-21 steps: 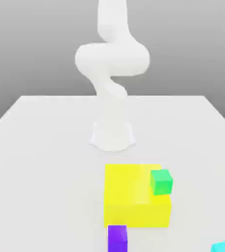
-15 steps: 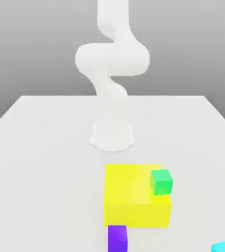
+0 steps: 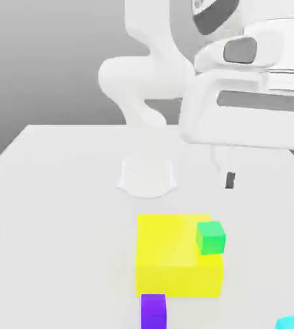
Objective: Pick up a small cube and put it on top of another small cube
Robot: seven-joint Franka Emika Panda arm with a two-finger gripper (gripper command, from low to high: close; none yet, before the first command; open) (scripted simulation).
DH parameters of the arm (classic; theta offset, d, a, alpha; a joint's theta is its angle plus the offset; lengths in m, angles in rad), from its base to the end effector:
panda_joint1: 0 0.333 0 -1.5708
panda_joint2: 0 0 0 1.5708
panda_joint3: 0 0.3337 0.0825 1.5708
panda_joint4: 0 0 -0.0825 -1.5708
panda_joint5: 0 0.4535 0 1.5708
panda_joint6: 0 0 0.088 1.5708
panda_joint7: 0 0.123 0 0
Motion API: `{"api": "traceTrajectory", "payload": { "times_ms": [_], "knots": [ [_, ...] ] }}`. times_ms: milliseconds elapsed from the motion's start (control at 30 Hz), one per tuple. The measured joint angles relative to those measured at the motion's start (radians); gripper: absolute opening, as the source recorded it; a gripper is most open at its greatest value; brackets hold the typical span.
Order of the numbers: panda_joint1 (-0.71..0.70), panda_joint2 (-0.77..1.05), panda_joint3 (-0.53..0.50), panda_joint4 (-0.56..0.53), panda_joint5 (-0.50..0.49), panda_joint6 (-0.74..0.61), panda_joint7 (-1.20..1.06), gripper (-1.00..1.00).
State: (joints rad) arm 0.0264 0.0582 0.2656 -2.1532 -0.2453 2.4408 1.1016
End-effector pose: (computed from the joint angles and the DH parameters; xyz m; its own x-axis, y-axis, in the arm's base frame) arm 0.6029 0.1775 0.3582 0.7650 -0.5903 0.2574 -0.5840 -0.8044 -0.1092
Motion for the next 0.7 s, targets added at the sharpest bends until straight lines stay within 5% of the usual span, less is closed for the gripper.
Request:
{"api": "traceTrajectory", "payload": {
  "times_ms": [533, 567, 700],
  "knots": [
    [0.14, 0.554, -0.006, 0.102, -0.06, 0.188, 0.116, 0.0],
    [0.147, 0.572, -0.014, 0.106, -0.067, 0.201, 0.121, -1.0],
    [0.146, 0.572, -0.013, 0.106, -0.066, 0.202, 0.12, -1.0]
  ]
}}
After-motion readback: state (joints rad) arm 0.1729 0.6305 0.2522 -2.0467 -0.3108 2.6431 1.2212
